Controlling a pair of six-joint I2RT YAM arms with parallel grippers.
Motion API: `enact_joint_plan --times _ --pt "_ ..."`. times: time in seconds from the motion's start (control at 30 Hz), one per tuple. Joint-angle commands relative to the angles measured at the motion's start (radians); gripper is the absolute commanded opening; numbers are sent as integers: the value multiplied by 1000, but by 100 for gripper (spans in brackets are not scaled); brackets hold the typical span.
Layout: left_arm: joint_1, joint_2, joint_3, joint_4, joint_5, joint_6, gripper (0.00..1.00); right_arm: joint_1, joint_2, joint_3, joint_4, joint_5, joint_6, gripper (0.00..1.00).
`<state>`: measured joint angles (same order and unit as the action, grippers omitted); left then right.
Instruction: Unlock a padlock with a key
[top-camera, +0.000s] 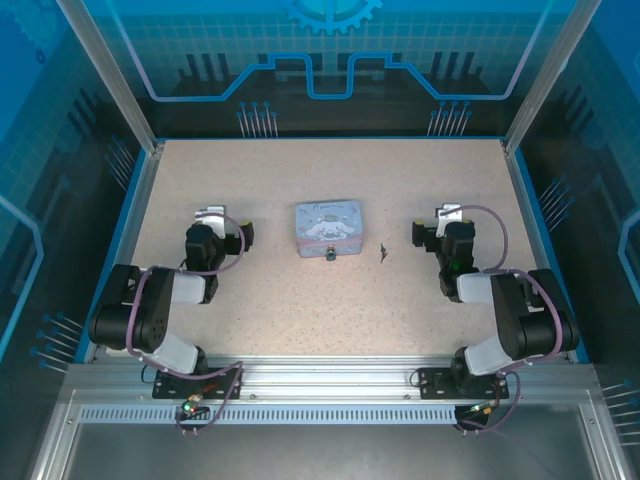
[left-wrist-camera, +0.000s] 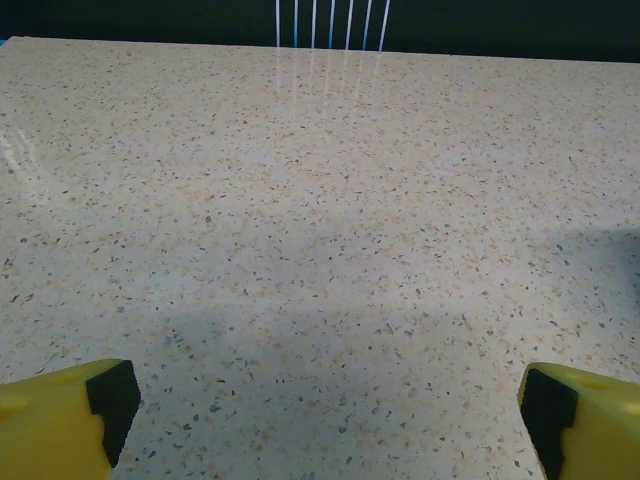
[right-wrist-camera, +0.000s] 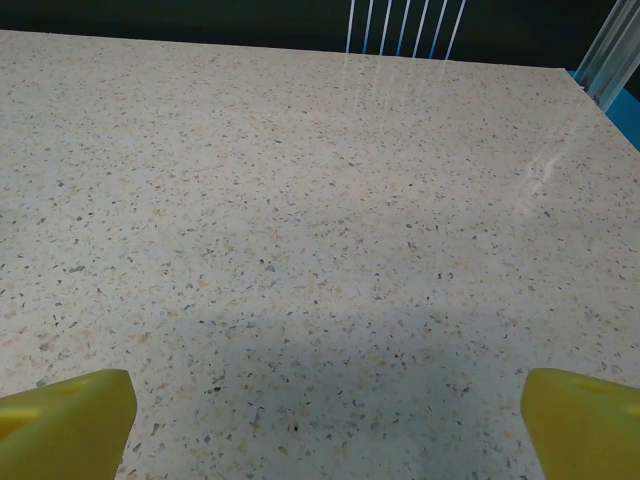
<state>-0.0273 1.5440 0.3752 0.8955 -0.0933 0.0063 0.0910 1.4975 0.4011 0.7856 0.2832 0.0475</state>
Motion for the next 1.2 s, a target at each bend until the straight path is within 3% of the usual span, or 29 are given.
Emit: enact_joint_plan --times 0.0,1.0,1.17 --pt "6 5 12 8 -10 6 99 11 6 5 21 9 -8 100" --pt "27 2 18 -5 23 -9 99 -1 1 6 17 9 3 100" --pt "27 -123 158 -350 -41 -31 99 19 -25 -29 56 48 -2 100"
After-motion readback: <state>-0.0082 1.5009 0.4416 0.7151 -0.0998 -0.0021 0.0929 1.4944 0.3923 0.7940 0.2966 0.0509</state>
